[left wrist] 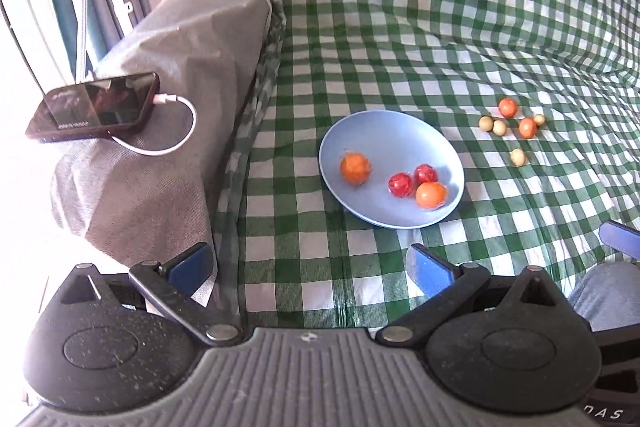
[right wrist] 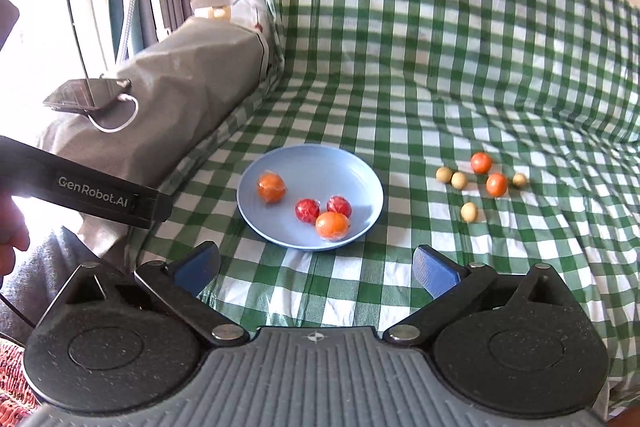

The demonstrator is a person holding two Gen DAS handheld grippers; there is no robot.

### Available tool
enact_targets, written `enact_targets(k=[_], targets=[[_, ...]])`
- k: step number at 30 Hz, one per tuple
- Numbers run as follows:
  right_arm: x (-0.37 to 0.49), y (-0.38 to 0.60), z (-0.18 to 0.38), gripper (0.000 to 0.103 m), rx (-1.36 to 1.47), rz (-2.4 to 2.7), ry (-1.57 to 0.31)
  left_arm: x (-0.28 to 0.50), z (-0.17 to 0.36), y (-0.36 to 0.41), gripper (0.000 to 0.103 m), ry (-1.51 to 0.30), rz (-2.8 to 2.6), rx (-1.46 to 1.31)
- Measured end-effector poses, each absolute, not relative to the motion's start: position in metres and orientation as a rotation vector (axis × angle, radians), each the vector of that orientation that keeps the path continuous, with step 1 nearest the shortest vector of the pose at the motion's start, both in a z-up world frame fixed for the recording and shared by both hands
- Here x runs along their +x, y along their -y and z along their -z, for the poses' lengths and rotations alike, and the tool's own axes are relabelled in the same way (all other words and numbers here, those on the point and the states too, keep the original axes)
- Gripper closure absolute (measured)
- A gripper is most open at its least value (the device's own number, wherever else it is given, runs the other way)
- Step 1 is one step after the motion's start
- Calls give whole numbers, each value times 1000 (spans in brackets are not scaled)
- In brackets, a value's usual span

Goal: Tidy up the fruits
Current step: 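Lift both tools away from the plate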

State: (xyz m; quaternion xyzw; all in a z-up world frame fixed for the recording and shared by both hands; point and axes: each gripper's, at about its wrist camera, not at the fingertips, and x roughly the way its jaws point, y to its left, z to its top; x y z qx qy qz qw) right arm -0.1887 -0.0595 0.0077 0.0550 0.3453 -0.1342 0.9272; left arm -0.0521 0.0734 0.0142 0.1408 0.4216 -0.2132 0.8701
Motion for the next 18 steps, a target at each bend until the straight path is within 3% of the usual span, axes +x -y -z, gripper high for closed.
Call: enact_targets(k=[18], targets=[[-200,48,-17,1,98,268,-666,-67,-31,-84,0,-843,446,280]])
